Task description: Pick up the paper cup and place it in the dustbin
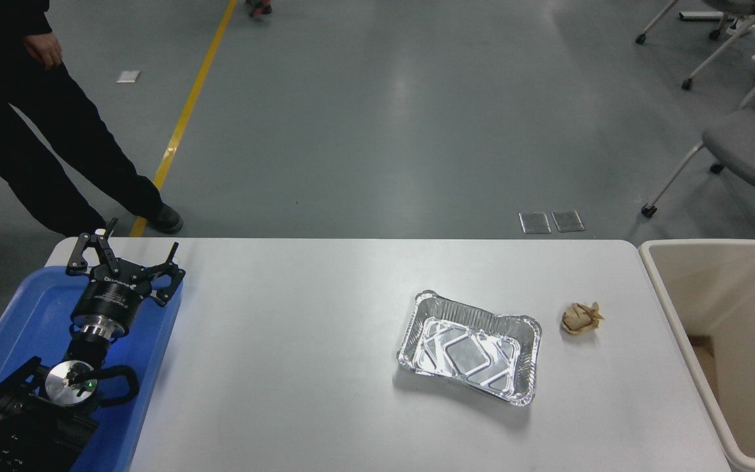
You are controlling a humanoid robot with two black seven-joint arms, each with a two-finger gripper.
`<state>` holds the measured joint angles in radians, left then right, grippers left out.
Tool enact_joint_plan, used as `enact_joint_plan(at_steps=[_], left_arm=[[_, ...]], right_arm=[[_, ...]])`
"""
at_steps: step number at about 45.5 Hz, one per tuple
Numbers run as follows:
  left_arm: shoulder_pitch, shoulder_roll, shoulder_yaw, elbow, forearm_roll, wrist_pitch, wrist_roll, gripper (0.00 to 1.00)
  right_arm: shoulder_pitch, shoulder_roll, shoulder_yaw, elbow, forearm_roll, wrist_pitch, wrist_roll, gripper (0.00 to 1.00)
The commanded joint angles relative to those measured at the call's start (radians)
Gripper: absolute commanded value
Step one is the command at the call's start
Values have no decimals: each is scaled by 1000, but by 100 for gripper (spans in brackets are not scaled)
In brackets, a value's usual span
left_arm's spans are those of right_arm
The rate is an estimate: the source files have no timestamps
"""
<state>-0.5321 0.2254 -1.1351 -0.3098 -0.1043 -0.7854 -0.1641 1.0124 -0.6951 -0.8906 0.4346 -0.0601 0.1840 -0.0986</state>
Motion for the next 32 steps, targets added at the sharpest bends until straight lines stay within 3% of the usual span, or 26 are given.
enact_joint_plan(at_steps=[1,23,24,26,27,29,32], left_arm=[[0,0,0,0,0,0,0,99],[0,0,0,0,0,0,0,99],[0,0,0,0,0,0,0,99],[0,0,0,0,0,0,0,99],[0,-1,0,0,0,0,0,99],[0,-1,0,0,0,0,0,99],[0,0,0,0,0,0,0,99]], right_arm=[[-204,94,133,-191,3,-35,-20,0],[-299,151,193,-270,3,-44,-43,0],[-296,150,193,-270,3,-55,-41,14],[-293,150,193,-270,3,-87,-41,50],[-293,150,193,-270,3,-110,-40,62],[-294,149,194,-263,5,-153,-39,74],[-298,150,194,-254,5,-193,-39,81]])
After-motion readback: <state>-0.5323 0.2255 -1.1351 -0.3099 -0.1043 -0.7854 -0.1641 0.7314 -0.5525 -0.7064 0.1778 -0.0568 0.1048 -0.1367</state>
